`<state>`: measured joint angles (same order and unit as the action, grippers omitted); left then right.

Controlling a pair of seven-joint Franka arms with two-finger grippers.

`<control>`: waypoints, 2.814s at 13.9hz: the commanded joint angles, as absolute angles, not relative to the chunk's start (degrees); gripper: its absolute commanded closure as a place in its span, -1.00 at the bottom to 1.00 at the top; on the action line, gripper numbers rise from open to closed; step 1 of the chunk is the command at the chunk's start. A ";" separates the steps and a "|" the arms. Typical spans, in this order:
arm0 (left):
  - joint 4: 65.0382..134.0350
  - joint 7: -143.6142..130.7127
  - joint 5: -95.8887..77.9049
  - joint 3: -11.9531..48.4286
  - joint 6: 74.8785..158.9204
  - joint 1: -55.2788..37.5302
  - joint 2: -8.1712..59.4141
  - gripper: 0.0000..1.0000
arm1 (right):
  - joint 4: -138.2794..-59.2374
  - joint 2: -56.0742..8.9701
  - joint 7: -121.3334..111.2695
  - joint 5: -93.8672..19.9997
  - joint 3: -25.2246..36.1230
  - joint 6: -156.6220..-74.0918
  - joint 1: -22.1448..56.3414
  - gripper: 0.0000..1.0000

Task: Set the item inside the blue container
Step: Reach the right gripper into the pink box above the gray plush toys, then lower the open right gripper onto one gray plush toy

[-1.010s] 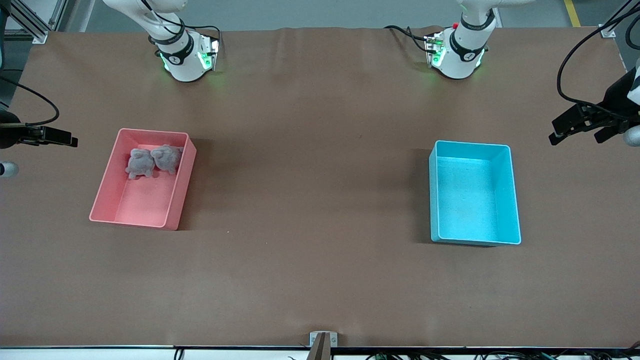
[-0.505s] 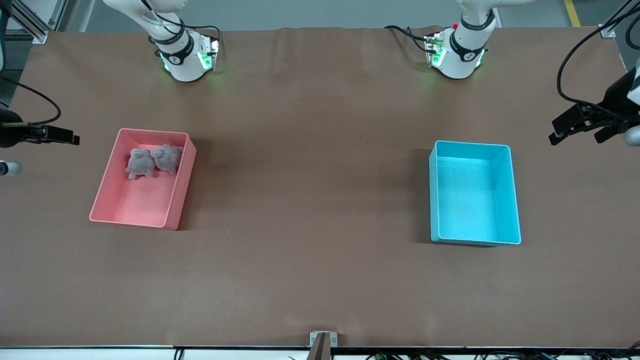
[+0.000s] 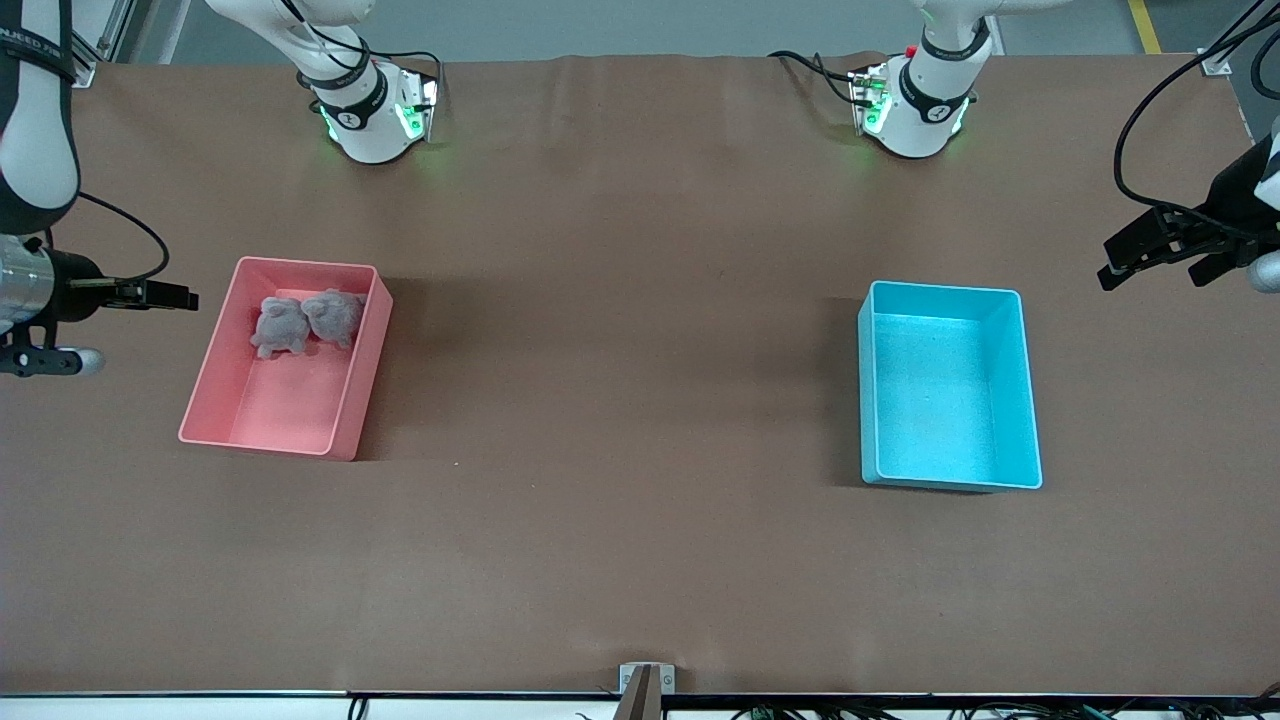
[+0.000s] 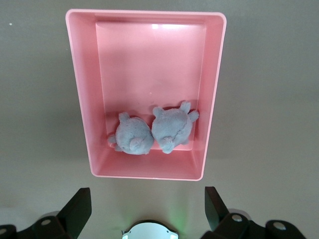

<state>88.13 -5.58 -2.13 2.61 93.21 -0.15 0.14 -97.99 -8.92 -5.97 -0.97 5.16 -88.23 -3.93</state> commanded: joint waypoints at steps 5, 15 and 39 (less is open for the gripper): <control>87.36 -5.63 -1.49 2.64 93.08 -0.44 0.44 -1.00 | -99.84 -7.65 -5.98 -1.23 4.92 -88.95 -3.96 -1.00; 87.36 -5.63 -1.41 2.64 93.08 -0.53 0.44 -1.00 | -125.83 -7.03 3.24 -3.69 4.83 -116.42 -0.45 -1.00; 87.36 -5.54 -1.41 2.64 93.08 -0.62 0.44 -1.00 | -132.89 -8.09 13.18 -4.04 4.83 -126.12 3.34 -1.00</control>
<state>88.13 -5.58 -2.13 2.66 93.21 -0.30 0.17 -131.25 -9.25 12.85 -3.19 4.83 -125.28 3.41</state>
